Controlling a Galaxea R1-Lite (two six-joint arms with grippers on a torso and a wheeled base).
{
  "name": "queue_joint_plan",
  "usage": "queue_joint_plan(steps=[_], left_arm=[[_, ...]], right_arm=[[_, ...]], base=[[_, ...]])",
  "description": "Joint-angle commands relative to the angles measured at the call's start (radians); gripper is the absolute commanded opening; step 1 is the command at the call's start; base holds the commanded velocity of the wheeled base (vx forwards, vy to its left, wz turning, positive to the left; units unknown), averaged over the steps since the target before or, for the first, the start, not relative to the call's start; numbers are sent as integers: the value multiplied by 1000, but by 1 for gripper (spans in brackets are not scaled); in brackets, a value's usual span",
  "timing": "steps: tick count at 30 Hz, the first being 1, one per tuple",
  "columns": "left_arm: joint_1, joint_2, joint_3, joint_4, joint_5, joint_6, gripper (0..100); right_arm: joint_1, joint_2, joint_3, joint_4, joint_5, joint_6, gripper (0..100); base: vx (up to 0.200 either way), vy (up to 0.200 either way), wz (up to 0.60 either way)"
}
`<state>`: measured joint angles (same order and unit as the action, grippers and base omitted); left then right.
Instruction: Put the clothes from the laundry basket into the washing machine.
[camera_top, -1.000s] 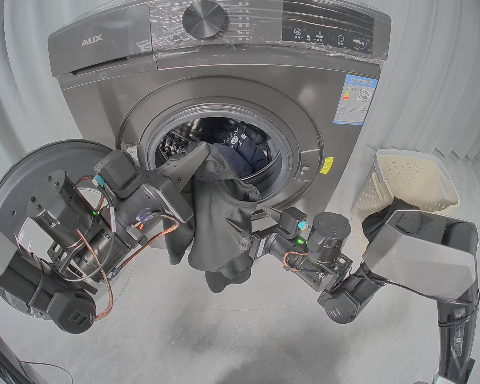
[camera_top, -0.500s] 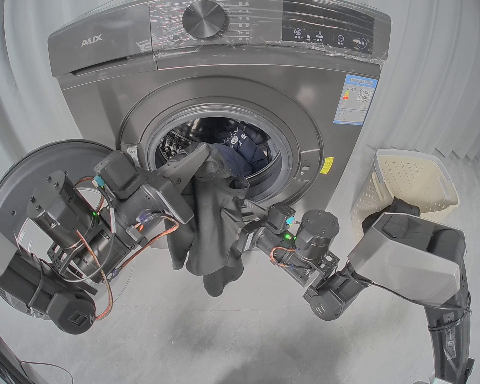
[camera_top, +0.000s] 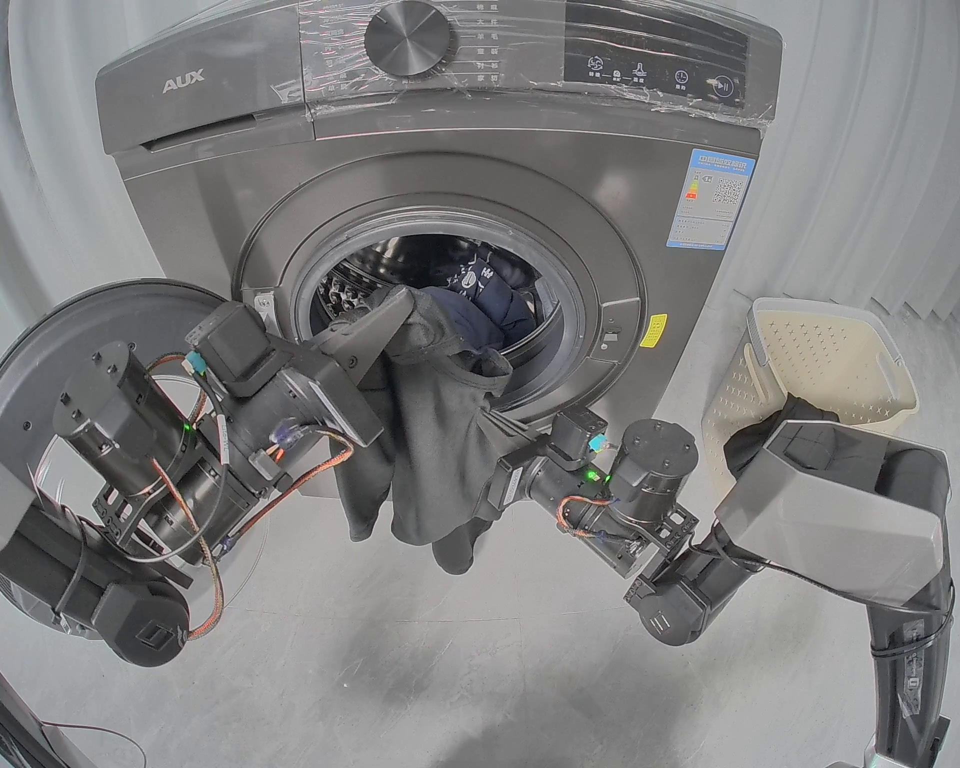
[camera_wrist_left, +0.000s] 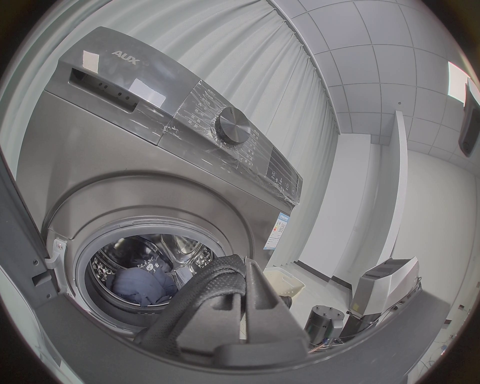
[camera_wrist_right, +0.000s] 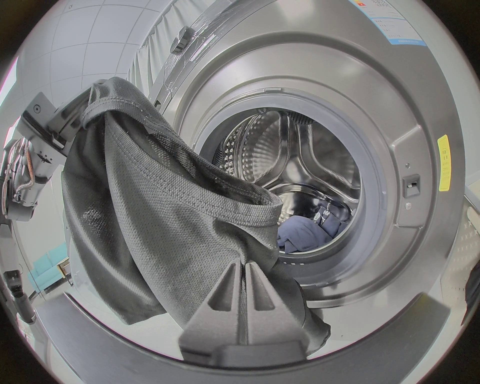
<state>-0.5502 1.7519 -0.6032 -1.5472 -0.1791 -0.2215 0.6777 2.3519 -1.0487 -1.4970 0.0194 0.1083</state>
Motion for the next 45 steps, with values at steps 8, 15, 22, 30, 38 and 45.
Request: queue_joint_plan(steps=[8,15,22,30,38,45], left_arm=[[1,-2,-10,-1,1,-1,0],[1,-9,-7,-1,0,-1,0],[0,-15,-3,-1,-3,1,0],[0,-14,0,-1,-5,1,0],[0,-12,2,-1,-3,1,0],[0,-12,2,-1,-3,-1,0]], right_arm=[[16,-34,150,-2,7,1,100],[-21,-36,147,9,8,-2,100],[-87,-26,88,12,34,-4,100],[-72,20,29,0,129,-4,100],[-56,79,-102,3,146,-16,100],[-43,89,-120,-3,166,-27,100]], base=[[0,0,0],[0,0,0],[0,0,0],[0,0,0],[0,0,0],[0,0,0]])
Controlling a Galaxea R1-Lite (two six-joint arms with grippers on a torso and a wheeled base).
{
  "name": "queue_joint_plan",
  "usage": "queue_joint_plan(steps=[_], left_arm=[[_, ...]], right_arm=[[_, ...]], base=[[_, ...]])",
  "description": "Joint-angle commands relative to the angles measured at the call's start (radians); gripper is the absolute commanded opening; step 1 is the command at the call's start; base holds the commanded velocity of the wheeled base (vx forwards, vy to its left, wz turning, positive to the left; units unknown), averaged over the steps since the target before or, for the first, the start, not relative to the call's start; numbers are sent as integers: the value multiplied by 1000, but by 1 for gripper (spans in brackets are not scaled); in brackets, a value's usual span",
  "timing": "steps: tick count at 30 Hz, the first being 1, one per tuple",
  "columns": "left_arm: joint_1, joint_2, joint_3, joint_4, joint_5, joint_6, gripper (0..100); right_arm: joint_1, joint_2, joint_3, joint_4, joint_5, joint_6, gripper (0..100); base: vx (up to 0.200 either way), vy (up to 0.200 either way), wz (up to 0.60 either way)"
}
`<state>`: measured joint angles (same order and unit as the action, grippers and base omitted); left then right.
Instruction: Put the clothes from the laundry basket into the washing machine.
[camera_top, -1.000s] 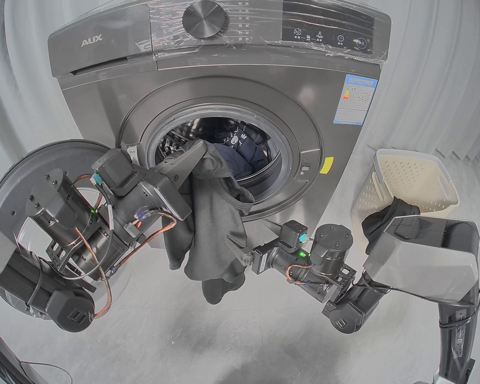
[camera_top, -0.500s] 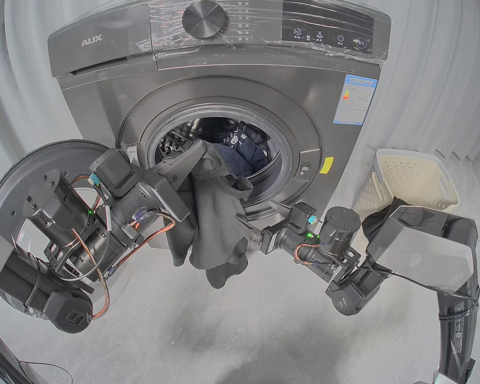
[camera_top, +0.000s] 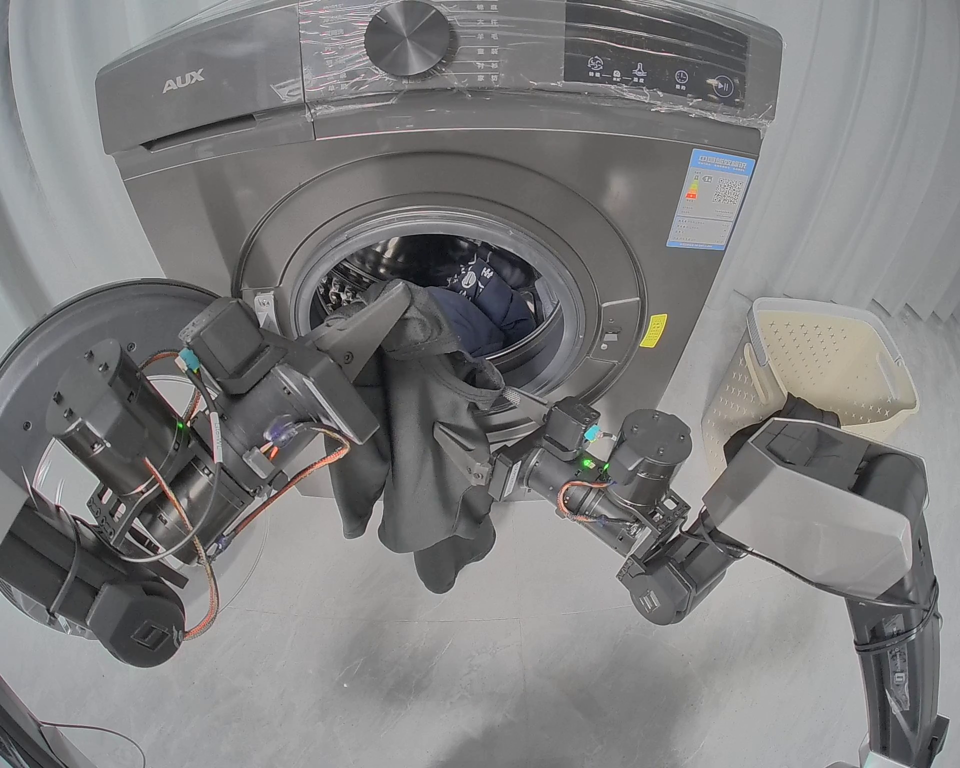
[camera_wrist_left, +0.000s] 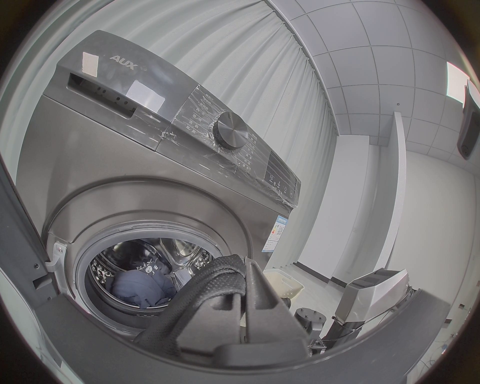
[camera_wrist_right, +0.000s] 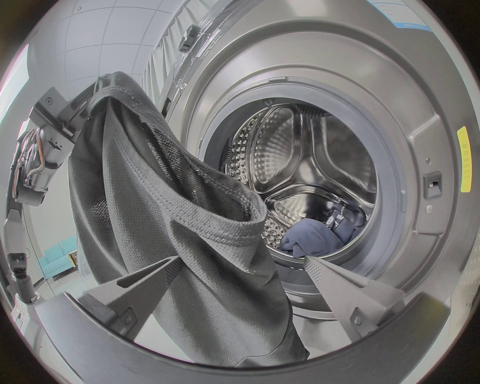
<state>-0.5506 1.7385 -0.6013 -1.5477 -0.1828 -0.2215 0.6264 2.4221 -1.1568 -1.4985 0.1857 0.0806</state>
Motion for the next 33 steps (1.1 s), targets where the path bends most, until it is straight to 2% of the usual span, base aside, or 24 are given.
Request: queue_joint_plan(steps=[1,4,5,11,16,18,21,22,24,26,33], left_arm=[[0,1,0,0,0,-1,0],[0,4,0,0,0,-1,0],[0,4,0,0,0,-1,0],[1,4,0,0,2,-2,0],[6,4,0,0,3,-4,0],[14,6,0,0,3,-6,0],[31,6,-2,0,3,-6,0],[31,6,-2,0,3,-6,0],[63,9,-3,0,-1,-6,0],[84,10,-3,0,-6,-6,0],[117,7,9,0,-4,-7,0]], right_arm=[[13,18,-12,-2,-2,1,100],[32,18,-24,-9,-3,1,100],[33,18,-27,-11,-5,-1,0],[49,18,-55,-12,-6,-1,0],[39,0,-34,-14,-9,-1,0],[30,-31,6,-11,-15,-1,0],[4,-98,91,-2,-51,-2,0],[4,-98,91,-2,-51,-2,0],[-27,-166,190,1,-58,-9,0],[-37,-213,246,1,-58,-18,0],[-37,-347,315,20,-63,-19,0]], base=[[0,0,0],[0,0,0],[0,0,0],[0,0,0],[0,0,0],[0,0,0],[0,0,0],[0,0,0],[0,0,0],[0,0,0],[0,0,0]])
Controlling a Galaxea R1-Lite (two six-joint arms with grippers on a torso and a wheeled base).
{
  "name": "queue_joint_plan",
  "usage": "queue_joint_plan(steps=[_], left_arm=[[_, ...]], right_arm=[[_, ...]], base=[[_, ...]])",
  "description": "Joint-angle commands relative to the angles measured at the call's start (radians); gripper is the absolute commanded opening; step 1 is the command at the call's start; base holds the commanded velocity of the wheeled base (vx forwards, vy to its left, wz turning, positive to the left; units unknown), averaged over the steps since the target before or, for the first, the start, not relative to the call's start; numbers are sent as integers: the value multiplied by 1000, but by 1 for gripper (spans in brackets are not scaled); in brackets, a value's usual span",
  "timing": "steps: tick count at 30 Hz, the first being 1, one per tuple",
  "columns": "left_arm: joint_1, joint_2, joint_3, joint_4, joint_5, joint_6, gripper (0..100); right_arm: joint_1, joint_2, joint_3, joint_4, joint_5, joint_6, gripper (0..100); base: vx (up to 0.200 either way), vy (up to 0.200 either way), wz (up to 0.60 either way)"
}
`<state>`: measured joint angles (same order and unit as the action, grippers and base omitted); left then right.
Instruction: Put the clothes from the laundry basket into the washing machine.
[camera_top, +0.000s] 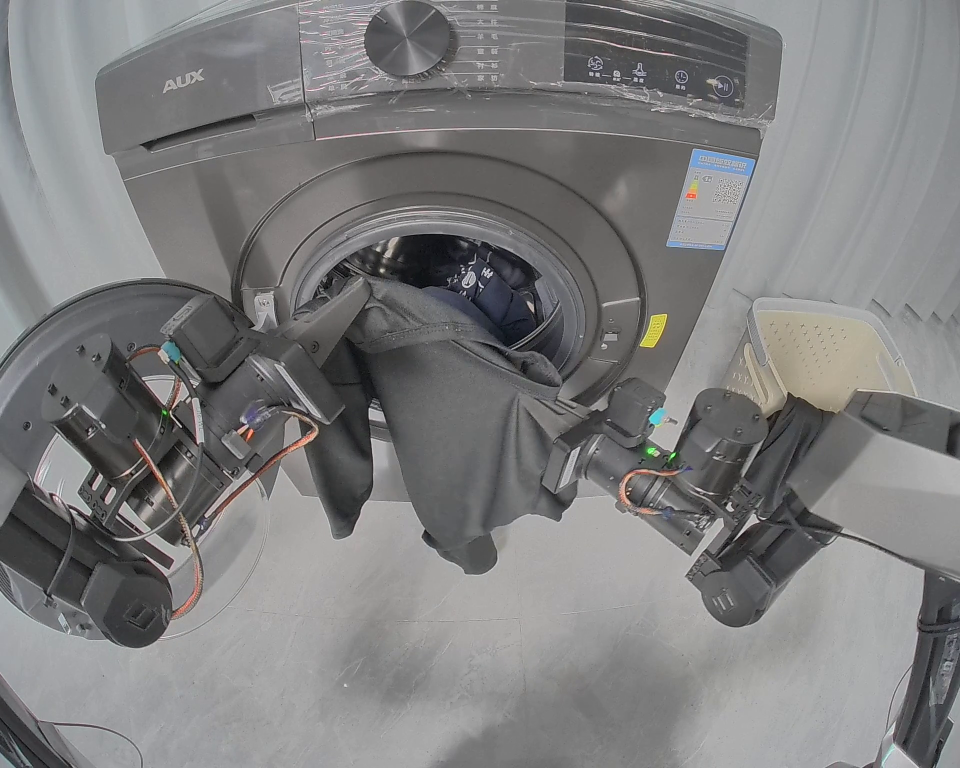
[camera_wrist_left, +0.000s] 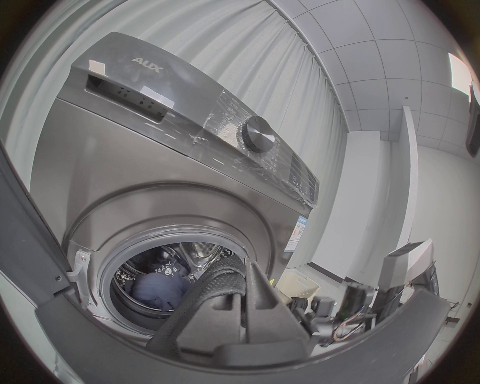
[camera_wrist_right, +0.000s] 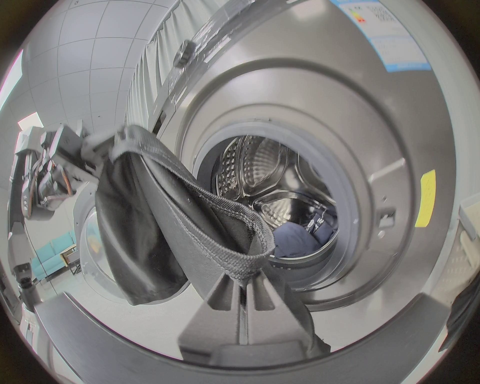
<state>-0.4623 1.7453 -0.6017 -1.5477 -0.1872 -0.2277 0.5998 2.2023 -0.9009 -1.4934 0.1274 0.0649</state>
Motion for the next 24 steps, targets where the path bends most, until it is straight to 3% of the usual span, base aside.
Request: queue_joint_plan(steps=[1,11,16,24], left_arm=[[28,0,10,0,0,-1,0],[31,-6,54,0,8,-1,0],[31,-6,62,0,8,1,0],[60,-7,82,0,6,1,0]], right_arm=[[-11,-127,59,15,-5,-4,0],[-48,-245,96,28,-101,18,0],[-29,-309,105,25,-150,55,0],[-31,-319,66,24,-164,58,0]], base=[[0,0,0],[0,0,0],[0,0,0],[0,0,0]])
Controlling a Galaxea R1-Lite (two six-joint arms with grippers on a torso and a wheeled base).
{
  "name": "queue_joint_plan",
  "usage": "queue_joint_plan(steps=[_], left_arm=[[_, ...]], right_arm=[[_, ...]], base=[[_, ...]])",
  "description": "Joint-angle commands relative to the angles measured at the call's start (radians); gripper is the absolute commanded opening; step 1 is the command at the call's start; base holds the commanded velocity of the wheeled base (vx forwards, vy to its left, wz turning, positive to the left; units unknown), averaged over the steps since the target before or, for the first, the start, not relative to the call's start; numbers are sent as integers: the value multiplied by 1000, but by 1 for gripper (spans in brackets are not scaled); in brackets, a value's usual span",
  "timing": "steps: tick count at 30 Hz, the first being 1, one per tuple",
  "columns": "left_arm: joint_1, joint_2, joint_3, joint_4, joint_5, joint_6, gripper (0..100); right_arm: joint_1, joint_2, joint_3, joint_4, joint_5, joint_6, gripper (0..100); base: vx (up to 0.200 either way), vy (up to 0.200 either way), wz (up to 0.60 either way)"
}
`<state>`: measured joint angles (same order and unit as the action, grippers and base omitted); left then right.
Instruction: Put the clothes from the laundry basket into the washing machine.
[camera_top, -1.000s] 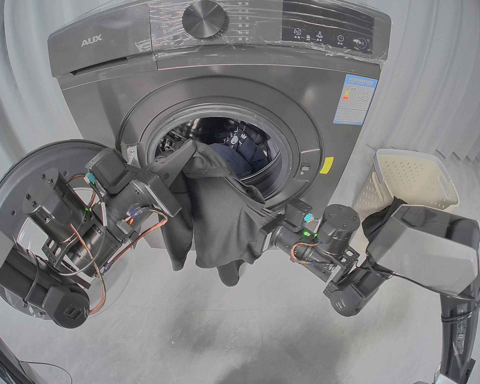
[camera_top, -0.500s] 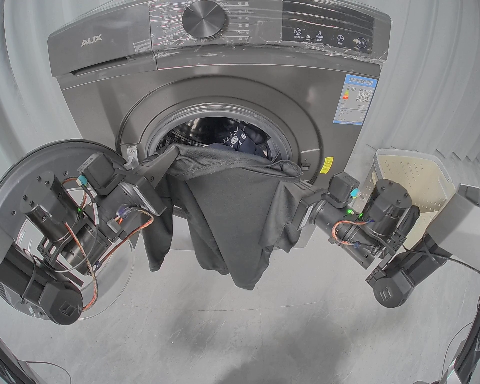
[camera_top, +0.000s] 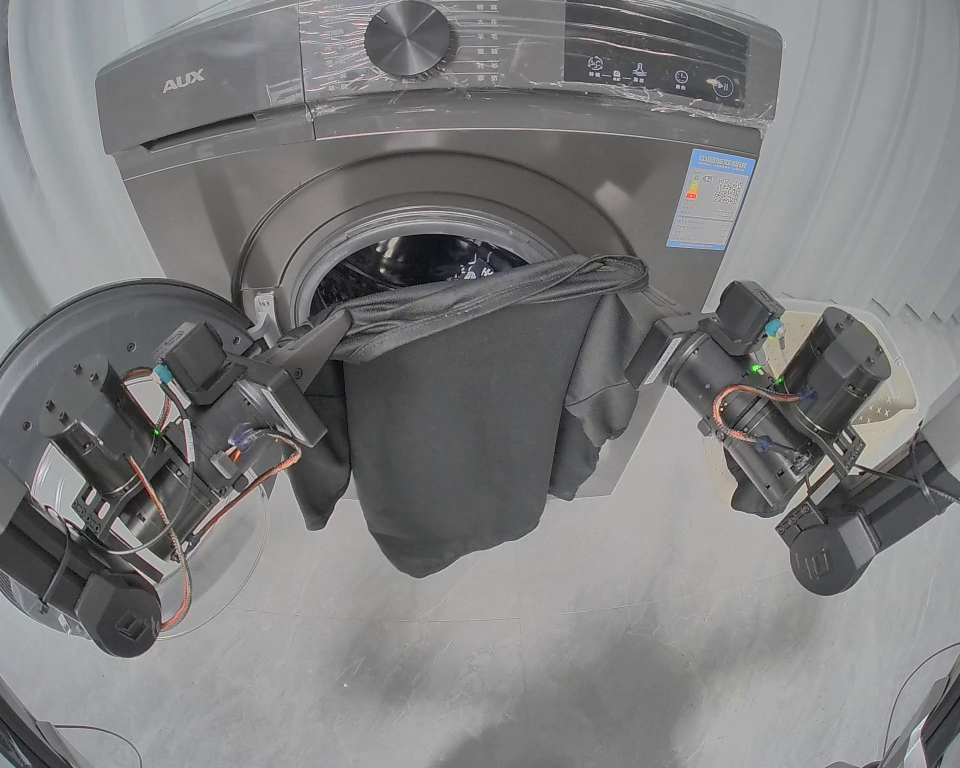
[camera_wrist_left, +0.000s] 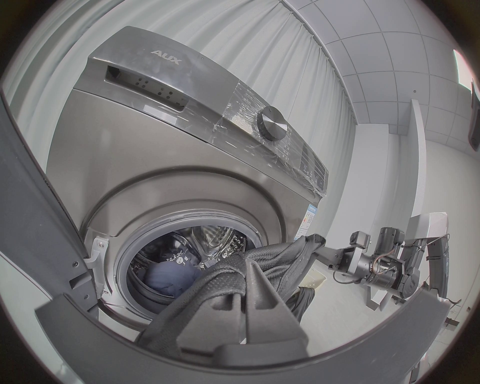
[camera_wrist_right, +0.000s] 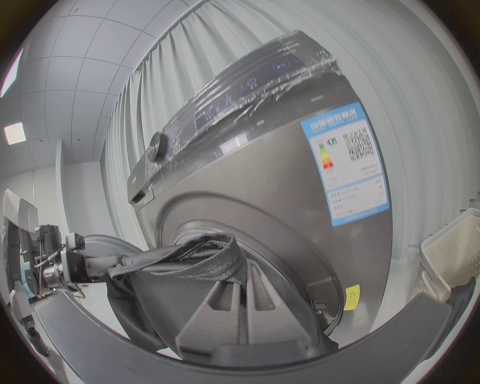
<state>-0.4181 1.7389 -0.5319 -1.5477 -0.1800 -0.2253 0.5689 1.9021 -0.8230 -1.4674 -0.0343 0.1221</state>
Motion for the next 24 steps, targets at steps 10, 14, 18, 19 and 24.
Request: queue_joint_plan(steps=[10,14,18,19,24], left_arm=[[33,-4,12,0,1,1,0],[32,2,4,0,4,4,0],[33,1,-14,0,4,4,0],[33,-1,-22,0,7,4,0],[41,-7,-48,0,30,3,0]], right_arm=[[2,-20,-4,-4,-3,5,0],[2,-26,7,-2,-4,5,0],[0,-58,53,1,-3,4,0],[0,-69,70,1,-3,2,0],[3,-109,108,4,-1,-2,0]], base=[[0,0,0],[0,0,0],[0,0,0],[0,0,0],[0,0,0]])
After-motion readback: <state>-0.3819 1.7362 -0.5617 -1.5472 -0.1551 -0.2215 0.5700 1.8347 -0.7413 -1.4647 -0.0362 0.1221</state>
